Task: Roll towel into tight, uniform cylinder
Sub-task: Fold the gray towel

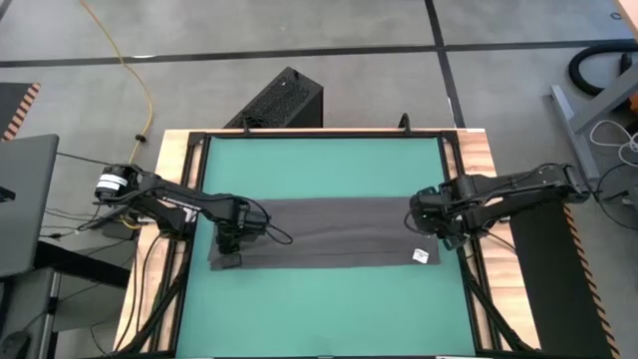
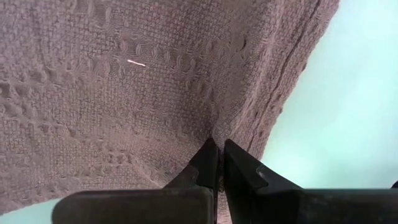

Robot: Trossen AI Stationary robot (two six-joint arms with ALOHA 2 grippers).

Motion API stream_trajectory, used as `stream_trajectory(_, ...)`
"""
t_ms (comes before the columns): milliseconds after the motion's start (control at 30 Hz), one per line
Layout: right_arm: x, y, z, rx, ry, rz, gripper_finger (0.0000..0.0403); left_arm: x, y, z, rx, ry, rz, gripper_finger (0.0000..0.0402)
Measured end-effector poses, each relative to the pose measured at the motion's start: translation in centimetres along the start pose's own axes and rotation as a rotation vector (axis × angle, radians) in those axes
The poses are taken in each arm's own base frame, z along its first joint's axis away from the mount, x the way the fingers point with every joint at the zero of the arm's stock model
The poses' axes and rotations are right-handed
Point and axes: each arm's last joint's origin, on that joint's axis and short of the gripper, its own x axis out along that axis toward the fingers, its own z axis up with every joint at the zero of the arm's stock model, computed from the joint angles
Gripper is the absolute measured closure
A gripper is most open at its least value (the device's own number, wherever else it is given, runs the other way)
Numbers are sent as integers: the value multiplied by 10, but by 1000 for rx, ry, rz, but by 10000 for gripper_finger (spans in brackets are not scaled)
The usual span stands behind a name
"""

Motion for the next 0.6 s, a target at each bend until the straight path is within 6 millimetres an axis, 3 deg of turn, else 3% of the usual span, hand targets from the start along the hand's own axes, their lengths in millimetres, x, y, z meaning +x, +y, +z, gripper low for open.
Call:
stream_trajectory(100, 0, -7, 6, 25, -59, -72, 182, -1, 2, 1, 11, -3, -3, 402)
stream_trajectory(267, -11, -24, 30, 103, -342, -197, 187, -3, 8, 3, 17, -12, -10, 401)
stream_trajectory(467, -36, -49, 55, 606, -787, -220, 199, -4, 10, 3, 21, -10, -10, 401)
stream_trajectory(600, -34, -52, 56, 705, -841, -185, 210, -4, 10, 3, 40, -13, -1, 401)
